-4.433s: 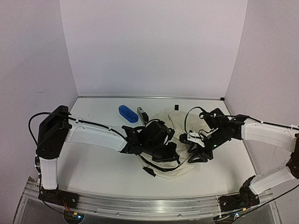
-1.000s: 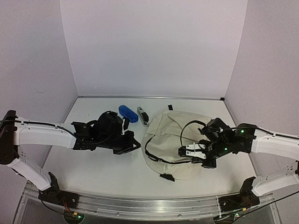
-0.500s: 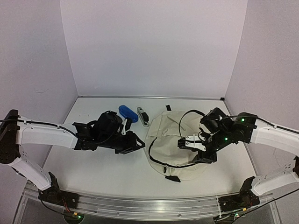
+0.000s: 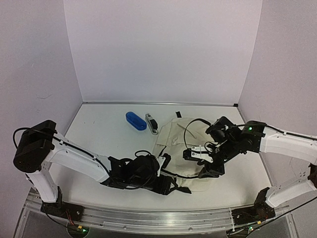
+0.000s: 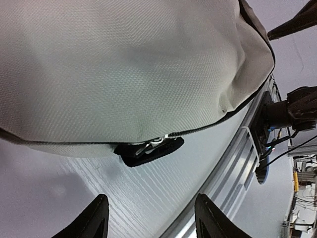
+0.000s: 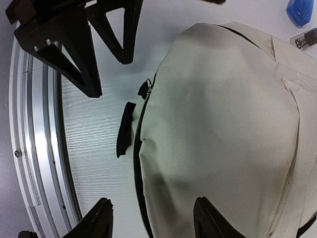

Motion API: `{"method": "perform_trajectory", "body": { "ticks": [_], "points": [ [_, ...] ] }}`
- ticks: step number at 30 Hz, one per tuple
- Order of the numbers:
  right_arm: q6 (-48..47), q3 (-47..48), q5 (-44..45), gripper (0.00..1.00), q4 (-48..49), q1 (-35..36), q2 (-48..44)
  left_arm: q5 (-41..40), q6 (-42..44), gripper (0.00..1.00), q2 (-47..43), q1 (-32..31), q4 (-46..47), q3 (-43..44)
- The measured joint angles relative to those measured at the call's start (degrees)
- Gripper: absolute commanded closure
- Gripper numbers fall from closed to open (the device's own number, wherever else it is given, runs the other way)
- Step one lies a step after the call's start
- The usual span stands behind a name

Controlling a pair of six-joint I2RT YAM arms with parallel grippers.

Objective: Pack the student bag
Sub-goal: Zip the student bag at the center of the board.

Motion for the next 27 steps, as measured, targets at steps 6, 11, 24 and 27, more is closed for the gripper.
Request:
{"method": "perform_trajectory", "body": {
  "ticks": [6,11,24,27],
  "points": [
    [0.6,0.0,-0.2,0.45,0.2,0.0,0.1,-7.9,5.4,0.42,3.4,-2.2,4.0,0.6],
    [0.9,0.0,-0.2,0.45,0.3,0.0,0.1,-11.9,9.7,0.48,3.4,-2.4,10.0,-1.0],
    [1.5,0.0,0.3,0.44,0.4,0.0,1.4,-12.6,15.7,0.58,6.3,-2.3,17.7,-1.5],
    [1.5,0.1,0.3,0.44,0.4,0.0,1.7,-12.8,15.4,0.61,7.2,-2.3,18.6,-1.7]
  ]
}}
